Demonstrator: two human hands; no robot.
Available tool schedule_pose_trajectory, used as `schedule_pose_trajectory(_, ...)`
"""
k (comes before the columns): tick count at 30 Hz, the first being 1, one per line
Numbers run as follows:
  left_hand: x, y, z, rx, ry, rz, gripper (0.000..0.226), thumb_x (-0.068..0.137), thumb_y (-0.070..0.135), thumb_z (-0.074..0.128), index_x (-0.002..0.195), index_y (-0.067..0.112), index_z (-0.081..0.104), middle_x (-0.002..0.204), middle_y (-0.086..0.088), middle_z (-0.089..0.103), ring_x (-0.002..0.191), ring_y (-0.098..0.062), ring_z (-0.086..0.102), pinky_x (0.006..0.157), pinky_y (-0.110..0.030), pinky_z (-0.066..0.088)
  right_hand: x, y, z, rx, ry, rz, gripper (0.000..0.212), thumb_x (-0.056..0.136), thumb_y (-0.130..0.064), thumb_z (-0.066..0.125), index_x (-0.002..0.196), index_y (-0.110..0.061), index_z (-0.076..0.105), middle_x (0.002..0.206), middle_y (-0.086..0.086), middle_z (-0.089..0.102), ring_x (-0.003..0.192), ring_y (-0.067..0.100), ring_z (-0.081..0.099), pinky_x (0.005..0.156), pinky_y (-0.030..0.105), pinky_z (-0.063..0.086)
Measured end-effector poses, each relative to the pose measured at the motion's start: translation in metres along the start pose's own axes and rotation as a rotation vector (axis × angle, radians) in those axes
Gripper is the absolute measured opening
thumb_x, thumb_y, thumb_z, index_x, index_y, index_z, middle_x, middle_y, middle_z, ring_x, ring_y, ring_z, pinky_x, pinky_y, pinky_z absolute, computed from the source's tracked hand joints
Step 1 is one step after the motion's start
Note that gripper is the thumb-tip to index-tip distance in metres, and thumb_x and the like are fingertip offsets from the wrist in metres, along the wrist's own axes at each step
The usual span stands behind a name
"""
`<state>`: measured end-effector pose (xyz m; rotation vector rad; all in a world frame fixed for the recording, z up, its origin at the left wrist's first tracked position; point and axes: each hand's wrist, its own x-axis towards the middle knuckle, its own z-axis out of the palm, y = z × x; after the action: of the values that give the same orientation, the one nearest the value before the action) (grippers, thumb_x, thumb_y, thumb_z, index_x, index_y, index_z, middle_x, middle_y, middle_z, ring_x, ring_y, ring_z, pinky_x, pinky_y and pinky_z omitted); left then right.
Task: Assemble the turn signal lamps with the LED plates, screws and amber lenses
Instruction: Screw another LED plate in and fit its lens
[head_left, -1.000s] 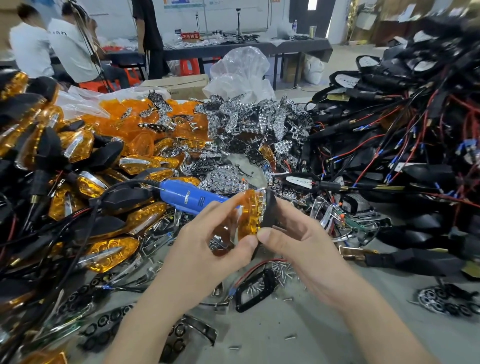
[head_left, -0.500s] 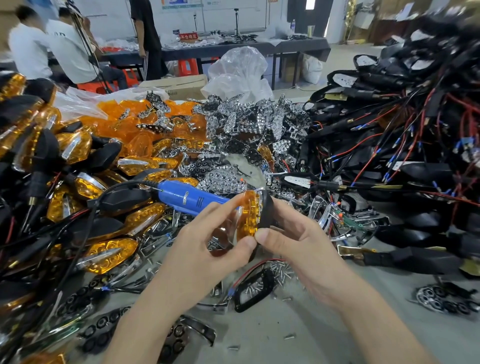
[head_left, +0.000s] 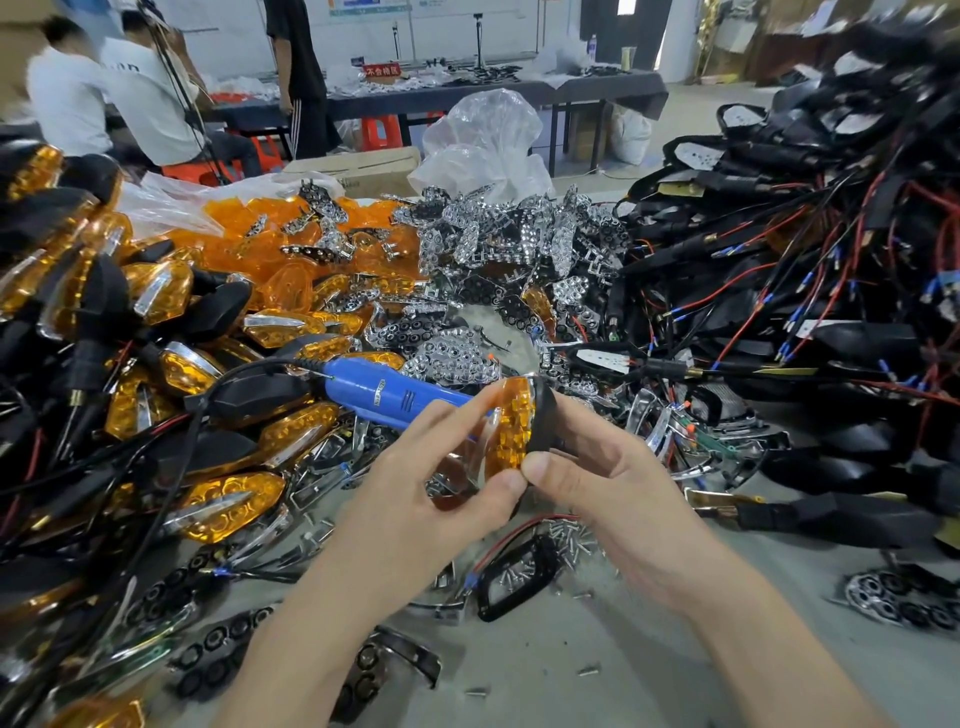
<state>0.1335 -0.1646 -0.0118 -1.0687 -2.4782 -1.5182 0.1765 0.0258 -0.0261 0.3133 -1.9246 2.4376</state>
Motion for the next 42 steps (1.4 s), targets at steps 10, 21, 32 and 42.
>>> schedule_pose_trajectory(10, 0.0, -0.002, 0.022, 0.127, 0.127, 0.019, 0.062, 0.086, 0.053, 0.057, 0.146, 0.048, 0.042, 0.112, 0.016, 0.05, 0.105, -0.002, 0.056, 0.086, -0.009, 0.042, 0.003, 0.011, 0.009, 0.077, 0.009, -0.057, 0.052, 0.093, -0.045, 0.074, 0.139, -0.033, 0.056, 0.133, 0.002, 0.064, 0.126, 0.025, 0.062, 0.096, 0.036, 0.054)
schedule_pose_trajectory(21, 0.001, 0.002, 0.025, 0.002, 0.126, -0.015, 0.042, 0.103, 0.049, 0.042, 0.144, 0.041, 0.044, 0.132, 0.018, 0.052, 0.126, -0.004, 0.052, 0.099, -0.015, 0.041, 0.004, 0.003, 0.01, 0.248, 0.086, -0.16, 0.031, 0.094, -0.031, 0.062, 0.121, -0.018, 0.065, 0.121, 0.008, 0.067, 0.11, 0.023, 0.066, 0.09, 0.032, 0.055)
schedule_pose_trajectory(32, -0.002, 0.002, 0.017, -0.097, 0.072, -0.098, 0.046, 0.095, 0.054, 0.054, 0.14, 0.045, 0.049, 0.132, 0.019, 0.057, 0.129, -0.009, 0.053, 0.103, -0.042, 0.049, 0.005, 0.004, 0.003, 0.183, -0.028, -0.191, 0.031, 0.102, -0.025, 0.058, 0.131, -0.016, 0.06, 0.157, 0.006, 0.047, 0.14, 0.03, 0.05, 0.106, 0.037, 0.048)
schedule_pose_trajectory(42, 0.001, 0.014, 0.018, -0.104, 0.159, -0.077, 0.033, 0.094, 0.05, 0.054, 0.123, 0.036, 0.058, 0.119, 0.02, 0.063, 0.117, -0.013, 0.058, 0.101, -0.042, 0.047, 0.006, 0.004, 0.007, 0.002, 0.041, -0.242, 0.034, 0.098, -0.043, 0.065, 0.13, -0.031, 0.064, 0.151, 0.004, 0.055, 0.138, 0.031, 0.053, 0.109, 0.056, 0.043)
